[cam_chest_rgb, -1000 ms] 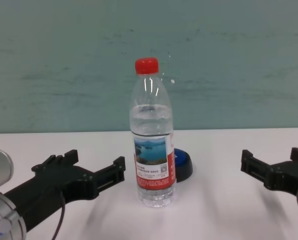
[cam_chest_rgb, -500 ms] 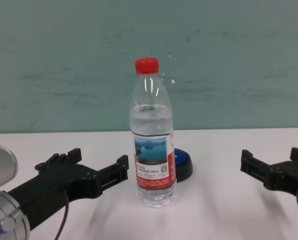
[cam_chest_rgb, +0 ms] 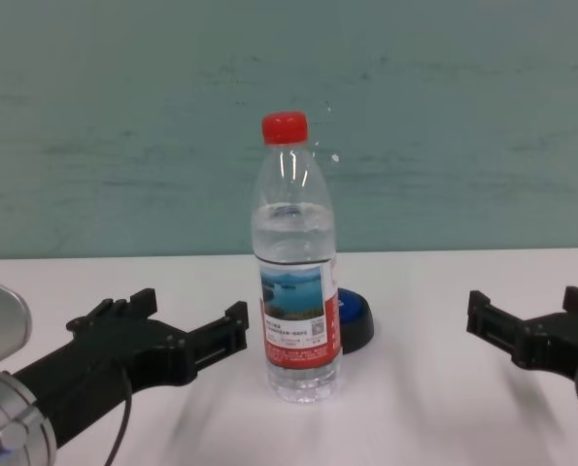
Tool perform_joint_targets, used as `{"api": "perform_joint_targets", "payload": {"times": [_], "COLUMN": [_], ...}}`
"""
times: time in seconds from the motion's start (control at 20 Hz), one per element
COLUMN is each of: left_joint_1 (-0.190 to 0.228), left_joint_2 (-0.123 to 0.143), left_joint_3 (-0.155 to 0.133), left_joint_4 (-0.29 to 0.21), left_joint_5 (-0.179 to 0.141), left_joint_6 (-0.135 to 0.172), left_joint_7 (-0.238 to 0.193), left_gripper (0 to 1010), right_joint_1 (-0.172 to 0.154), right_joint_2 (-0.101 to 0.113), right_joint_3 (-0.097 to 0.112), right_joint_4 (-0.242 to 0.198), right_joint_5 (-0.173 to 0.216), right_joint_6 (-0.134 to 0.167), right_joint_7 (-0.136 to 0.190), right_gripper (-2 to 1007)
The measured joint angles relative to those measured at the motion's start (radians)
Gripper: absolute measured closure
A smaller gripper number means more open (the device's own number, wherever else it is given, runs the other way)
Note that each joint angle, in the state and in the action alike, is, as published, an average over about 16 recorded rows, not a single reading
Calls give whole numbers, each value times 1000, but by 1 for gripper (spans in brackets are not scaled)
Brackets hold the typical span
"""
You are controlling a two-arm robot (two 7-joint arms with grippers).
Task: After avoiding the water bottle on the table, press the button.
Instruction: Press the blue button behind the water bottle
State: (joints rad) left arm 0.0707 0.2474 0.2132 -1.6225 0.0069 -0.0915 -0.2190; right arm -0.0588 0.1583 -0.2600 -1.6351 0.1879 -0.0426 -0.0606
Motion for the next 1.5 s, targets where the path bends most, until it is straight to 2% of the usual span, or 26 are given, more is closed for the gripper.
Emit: {"api": "perform_joint_targets", "payload": {"times": [0.45, 1.0, 1.5], "left_joint_1": [15, 47, 33], "left_joint_2": [1, 3, 6], "left_joint_3": [-14, -49, -75], "left_joint_4": [-14, -44, -35], "left_joint_5": [-11, -27, -32], "left_joint_6": [0, 0, -3], "left_joint_7": [5, 17, 18], "left_gripper": [0, 0, 0], "right_joint_1": [0, 0, 0], "right_joint_2": [0, 0, 0], "right_joint_3": [0, 0, 0], "right_joint_4": [0, 0, 0], "right_joint_5": [0, 0, 0], "right_joint_6": [0, 0, 0], "right_joint_7": [0, 0, 0], "right_gripper": [1, 1, 1]}}
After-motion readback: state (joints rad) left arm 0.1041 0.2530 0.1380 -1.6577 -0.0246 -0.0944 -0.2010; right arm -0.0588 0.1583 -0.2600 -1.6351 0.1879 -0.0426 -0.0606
